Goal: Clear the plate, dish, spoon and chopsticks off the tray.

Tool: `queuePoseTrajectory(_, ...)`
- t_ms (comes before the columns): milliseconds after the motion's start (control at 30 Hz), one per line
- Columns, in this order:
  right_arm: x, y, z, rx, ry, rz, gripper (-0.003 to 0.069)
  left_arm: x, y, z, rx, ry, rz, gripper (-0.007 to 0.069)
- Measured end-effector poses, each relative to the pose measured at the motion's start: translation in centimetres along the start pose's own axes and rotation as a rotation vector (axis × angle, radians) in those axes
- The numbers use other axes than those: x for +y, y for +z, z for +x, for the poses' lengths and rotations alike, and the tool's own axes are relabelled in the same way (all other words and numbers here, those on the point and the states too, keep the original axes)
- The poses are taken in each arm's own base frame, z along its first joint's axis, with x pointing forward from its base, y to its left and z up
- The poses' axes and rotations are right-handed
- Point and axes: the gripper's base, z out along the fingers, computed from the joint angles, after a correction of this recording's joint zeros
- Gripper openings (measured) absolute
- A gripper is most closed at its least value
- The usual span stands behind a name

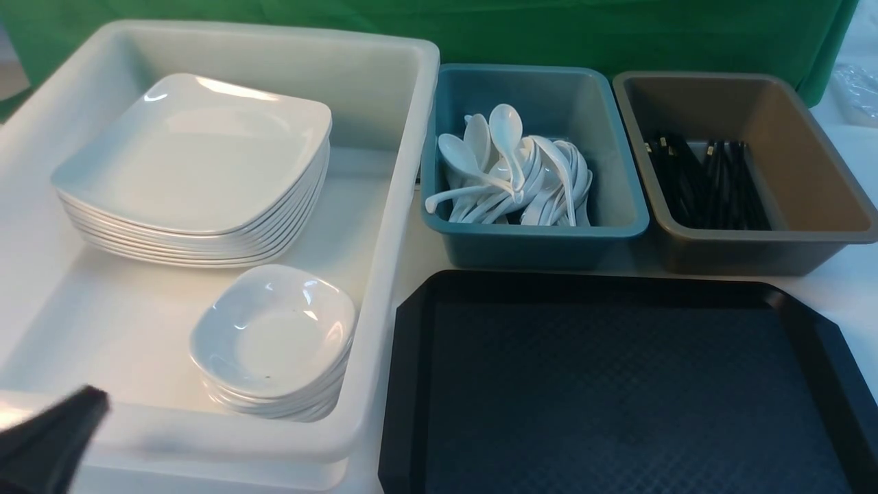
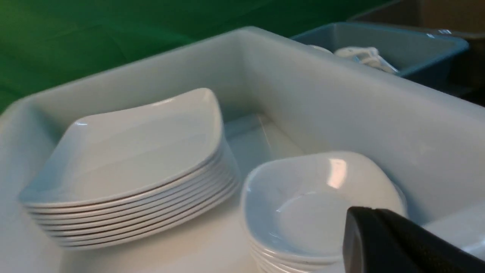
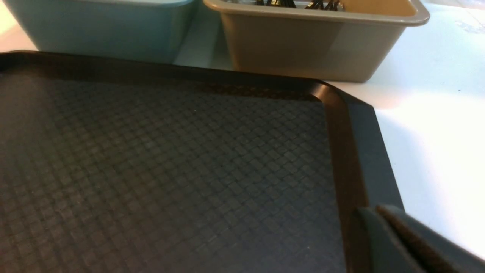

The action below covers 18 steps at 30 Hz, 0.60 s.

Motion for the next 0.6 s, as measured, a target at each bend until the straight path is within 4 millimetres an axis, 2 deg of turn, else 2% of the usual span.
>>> queuePoseTrajectory(200, 0.0, 0.0, 0.0, -0.001, 0.0, 0.0, 0.007, 1.4, -1.6, 0.1, -0.037, -0.118, -0.267, 0.0005)
queuePoseTrajectory(433, 0.0, 0.0, 0.0, -0.003, 0.0, 0.0, 0.0084, 1.2, -1.8, 1.8, 0.13, -0.216, -0.306, 0.0005)
queuePoseTrajectory(600, 0.0, 0.0, 0.0, -0.003, 0.001, 0.0, 0.009, 1.1, -1.8, 1.9, 0.147, -0.224, -0.299, 0.0005)
